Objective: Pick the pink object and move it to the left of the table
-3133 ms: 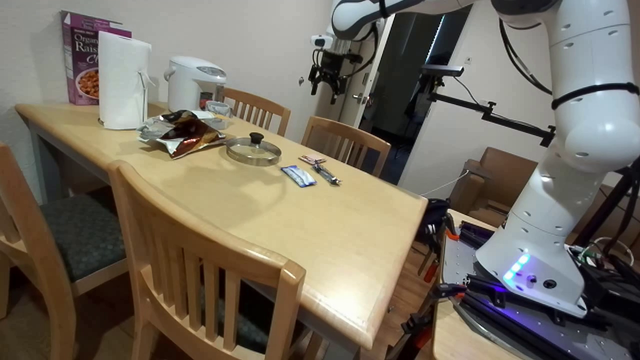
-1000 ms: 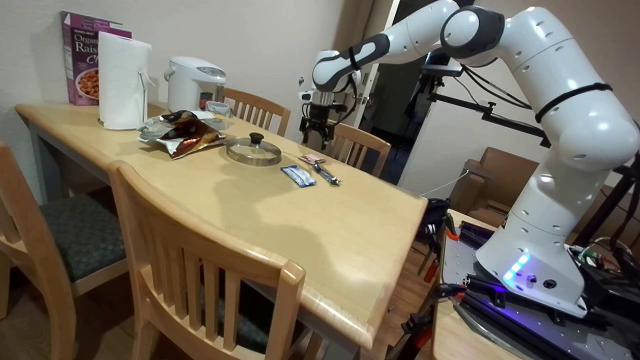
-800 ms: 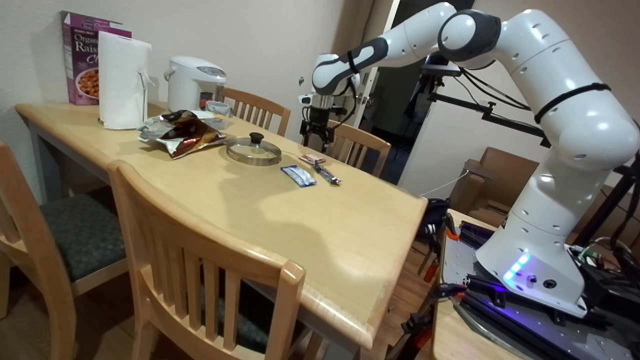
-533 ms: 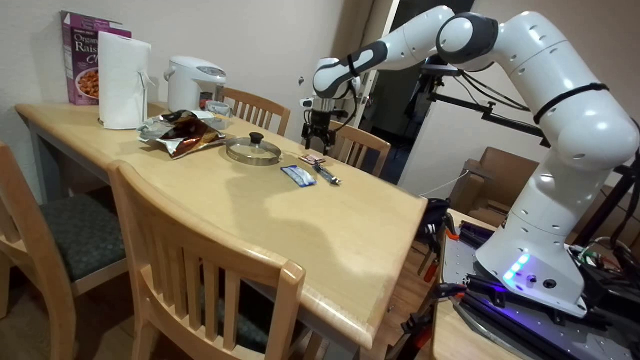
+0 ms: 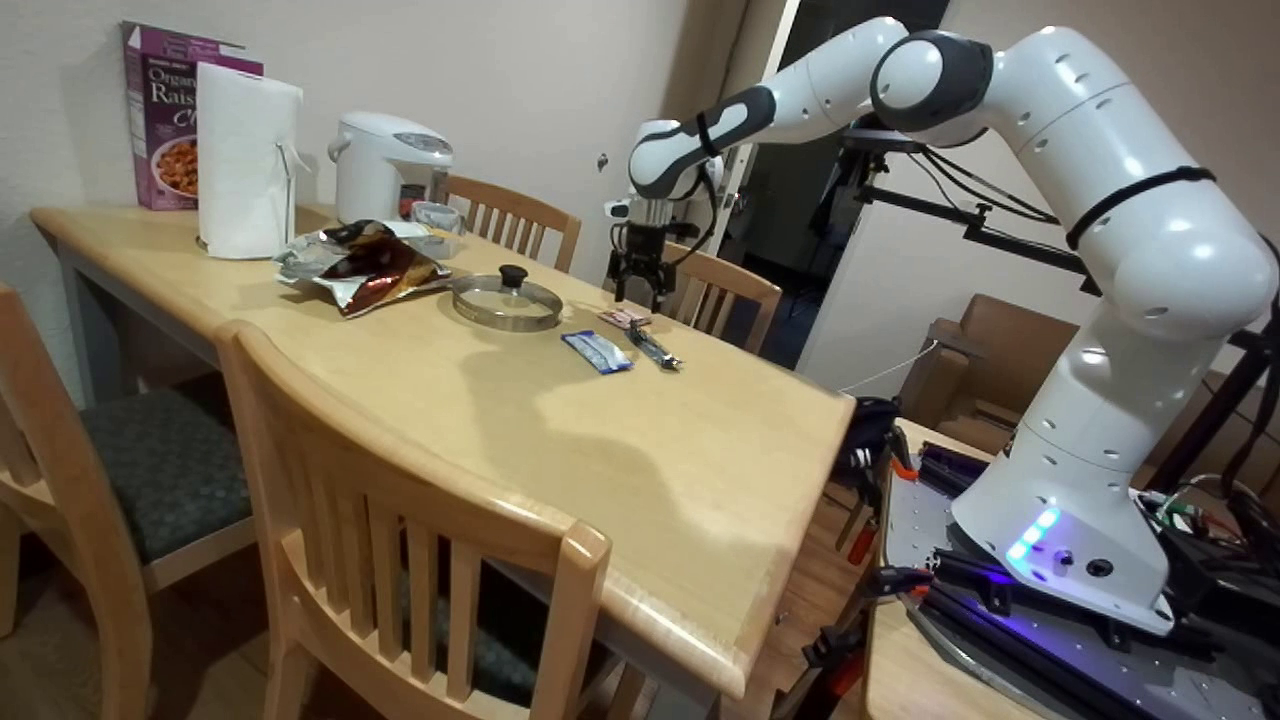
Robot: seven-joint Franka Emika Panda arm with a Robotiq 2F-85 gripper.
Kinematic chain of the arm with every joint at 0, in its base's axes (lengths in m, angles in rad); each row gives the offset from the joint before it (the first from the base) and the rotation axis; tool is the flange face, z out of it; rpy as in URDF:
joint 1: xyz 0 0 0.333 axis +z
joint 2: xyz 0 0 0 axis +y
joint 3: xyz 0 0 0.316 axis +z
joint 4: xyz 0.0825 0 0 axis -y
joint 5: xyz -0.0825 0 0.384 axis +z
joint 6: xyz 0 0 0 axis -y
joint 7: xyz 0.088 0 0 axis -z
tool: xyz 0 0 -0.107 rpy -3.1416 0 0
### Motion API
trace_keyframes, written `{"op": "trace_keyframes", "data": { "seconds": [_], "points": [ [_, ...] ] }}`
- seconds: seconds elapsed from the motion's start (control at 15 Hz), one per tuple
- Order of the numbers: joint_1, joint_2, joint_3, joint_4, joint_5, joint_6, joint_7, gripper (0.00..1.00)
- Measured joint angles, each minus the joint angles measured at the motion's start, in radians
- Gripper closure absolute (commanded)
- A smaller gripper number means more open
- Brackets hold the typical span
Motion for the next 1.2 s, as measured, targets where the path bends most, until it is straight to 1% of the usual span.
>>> {"op": "trace_keyframes", "data": {
  "seconds": [0.47, 0.73, 0.87, 1.07, 1.2],
  "points": [
    [-0.002, 0.026, 0.000, 0.118, 0.000, -0.135, -0.043, 0.00],
    [-0.001, 0.035, -0.001, 0.131, 0.000, -0.141, -0.043, 0.00],
    [0.000, 0.036, -0.002, 0.127, 0.000, -0.108, -0.043, 0.00],
    [0.001, 0.049, -0.001, 0.120, -0.001, 0.017, -0.043, 0.00],
    [0.002, 0.066, 0.003, 0.121, -0.001, 0.060, -0.043, 0.00]
  ]
}}
